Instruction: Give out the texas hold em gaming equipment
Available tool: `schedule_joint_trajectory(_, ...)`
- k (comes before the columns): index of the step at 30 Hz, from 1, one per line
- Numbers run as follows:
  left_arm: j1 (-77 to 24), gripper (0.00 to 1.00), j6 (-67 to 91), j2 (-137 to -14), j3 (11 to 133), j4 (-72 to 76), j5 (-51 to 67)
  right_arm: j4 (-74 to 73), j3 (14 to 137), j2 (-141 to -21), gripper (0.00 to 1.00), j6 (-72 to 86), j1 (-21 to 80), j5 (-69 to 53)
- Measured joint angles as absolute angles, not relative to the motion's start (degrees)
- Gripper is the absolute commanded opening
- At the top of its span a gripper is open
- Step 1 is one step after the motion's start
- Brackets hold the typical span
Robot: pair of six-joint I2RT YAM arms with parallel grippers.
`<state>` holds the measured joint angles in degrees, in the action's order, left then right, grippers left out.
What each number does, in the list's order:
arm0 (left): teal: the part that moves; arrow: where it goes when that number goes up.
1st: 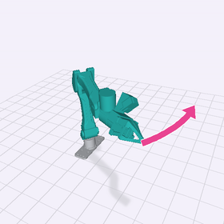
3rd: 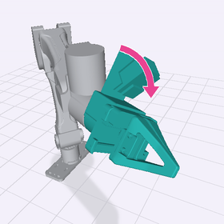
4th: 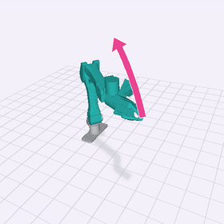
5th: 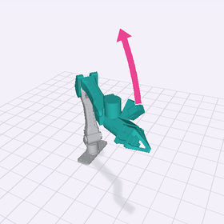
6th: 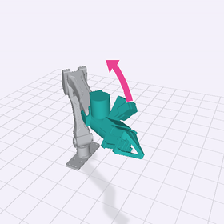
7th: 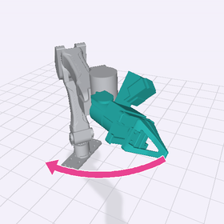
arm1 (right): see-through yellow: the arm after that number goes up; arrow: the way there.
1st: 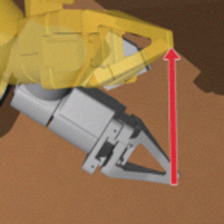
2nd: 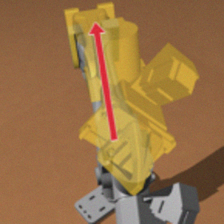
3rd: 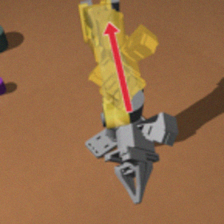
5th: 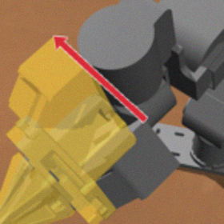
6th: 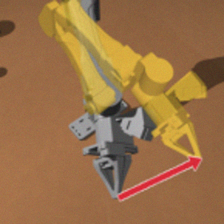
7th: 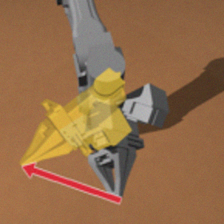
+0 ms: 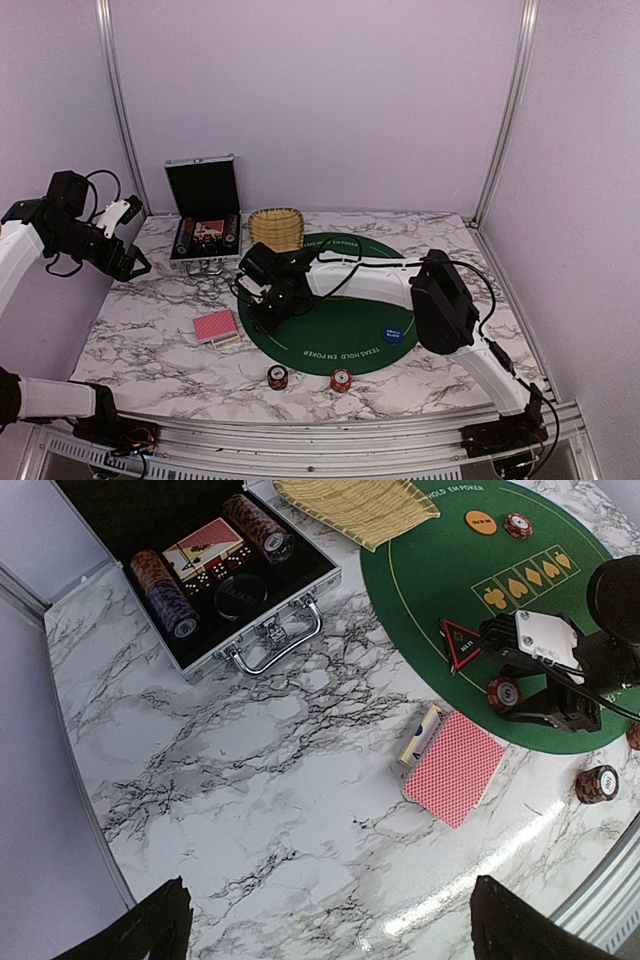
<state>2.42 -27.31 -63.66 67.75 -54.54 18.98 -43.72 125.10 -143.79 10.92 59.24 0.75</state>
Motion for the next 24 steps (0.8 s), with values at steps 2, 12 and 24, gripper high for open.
schedule_joint_trajectory(2,2.4,0.99,-27.3,-63.7,67.8,-54.5,19.0,-43.7,125.1,-143.8,0.52,10.9,59.2,0.8)
schedule_joint_trajectory(12,2.4,0.99,-27.3,-63.7,67.8,-54.6,19.0,-43.6,124.3,-143.0,0.53,10.9,59.2,1.3)
schedule_joint_trajectory(24,2.4,0.99,-27.4,-63.7,68.6,-55.2,18.9,-40.4,94.4,-114.6,0.79,11.0,60.3,2.5)
